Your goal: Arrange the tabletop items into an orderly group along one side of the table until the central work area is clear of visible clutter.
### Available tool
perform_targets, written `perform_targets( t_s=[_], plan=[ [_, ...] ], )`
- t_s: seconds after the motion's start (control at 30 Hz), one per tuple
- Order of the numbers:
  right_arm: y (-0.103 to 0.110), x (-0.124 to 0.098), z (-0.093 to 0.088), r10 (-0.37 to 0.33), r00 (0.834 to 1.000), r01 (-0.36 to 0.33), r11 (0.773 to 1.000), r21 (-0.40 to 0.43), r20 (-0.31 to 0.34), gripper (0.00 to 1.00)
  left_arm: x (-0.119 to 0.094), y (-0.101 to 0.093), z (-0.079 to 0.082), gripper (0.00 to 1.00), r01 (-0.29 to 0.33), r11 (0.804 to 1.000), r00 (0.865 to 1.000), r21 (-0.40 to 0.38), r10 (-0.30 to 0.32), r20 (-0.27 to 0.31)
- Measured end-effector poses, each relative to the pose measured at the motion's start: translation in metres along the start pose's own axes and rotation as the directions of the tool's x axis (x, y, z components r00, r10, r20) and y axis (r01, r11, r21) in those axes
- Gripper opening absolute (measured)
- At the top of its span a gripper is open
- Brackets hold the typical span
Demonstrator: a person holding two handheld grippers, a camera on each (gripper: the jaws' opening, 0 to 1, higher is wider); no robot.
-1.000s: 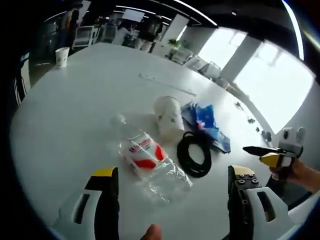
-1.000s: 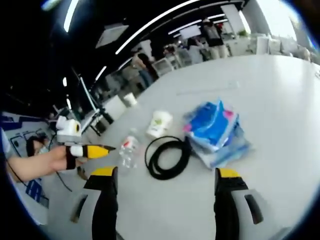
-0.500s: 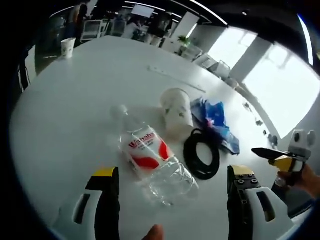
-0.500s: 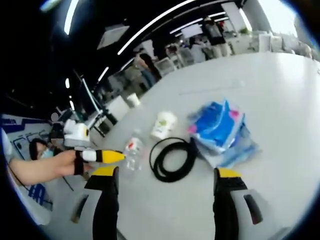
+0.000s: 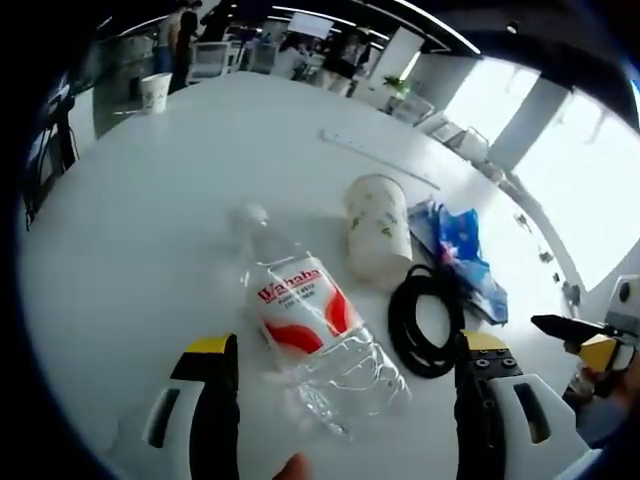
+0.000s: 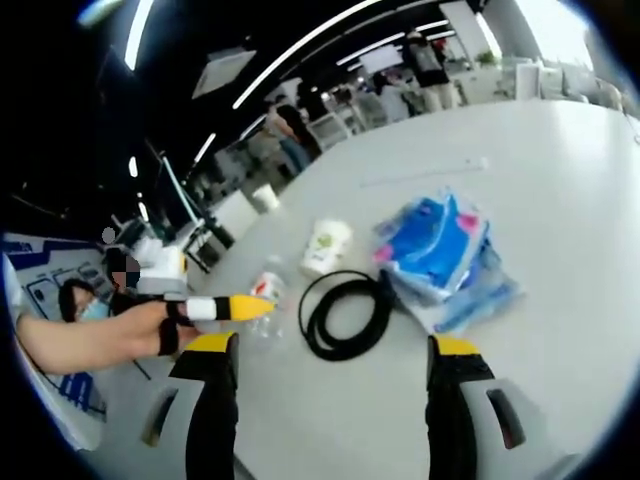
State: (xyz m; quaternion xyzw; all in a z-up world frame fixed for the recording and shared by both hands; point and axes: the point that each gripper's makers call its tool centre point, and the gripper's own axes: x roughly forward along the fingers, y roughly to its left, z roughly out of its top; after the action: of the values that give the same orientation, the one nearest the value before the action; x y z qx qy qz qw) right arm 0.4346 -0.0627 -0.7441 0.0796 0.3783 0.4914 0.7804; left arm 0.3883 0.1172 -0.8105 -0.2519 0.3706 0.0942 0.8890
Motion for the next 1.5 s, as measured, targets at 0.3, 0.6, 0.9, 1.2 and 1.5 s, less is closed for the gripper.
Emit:
perform_targets(
  t_s=[0.3, 0.6, 0.9, 1.2, 1.5],
  plan=[
    [-0.001, 0.002, -0.001, 0.002, 1.0, -0.002, 1.0, 0.004, -0.007, 0.75, 0.009, 0.001, -0.005, 0.85, -0.076, 0.997, 0.997, 0.027, 0.076, 0.001],
    [0.001, 0.004, 0.002, 0.009, 1.0, -0.009, 1.0, 0.01, -0.002, 0.75, 0.012, 0.005, -0.007, 0.73, -0.139, 0.989, 0.99, 0.042, 0.139, 0.0],
    [-0.001, 0.005, -0.001, 0.011, 1.0, -0.011, 1.0, 0.015, -0.011, 0.75, 0.012, 0.013, -0.008, 0.65, -0.19, 0.98, 0.982, 0.054, 0.19, 0.012],
    [-0.001, 0.006, -0.002, 0.013, 1.0, -0.012, 1.0, 0.021, -0.008, 0.74, 0.009, 0.008, -0.011, 0.55, -0.205, 0.977, 0.979, 0.05, 0.205, 0.01],
    [0.001, 0.008, -0.004, 0.017, 1.0, -0.017, 0.999, 0.029, -0.007, 0.74, 0.005, 0.01, -0.013, 0.47, -0.213, 0.977, 0.977, 0.023, 0.213, -0.005]
  ],
)
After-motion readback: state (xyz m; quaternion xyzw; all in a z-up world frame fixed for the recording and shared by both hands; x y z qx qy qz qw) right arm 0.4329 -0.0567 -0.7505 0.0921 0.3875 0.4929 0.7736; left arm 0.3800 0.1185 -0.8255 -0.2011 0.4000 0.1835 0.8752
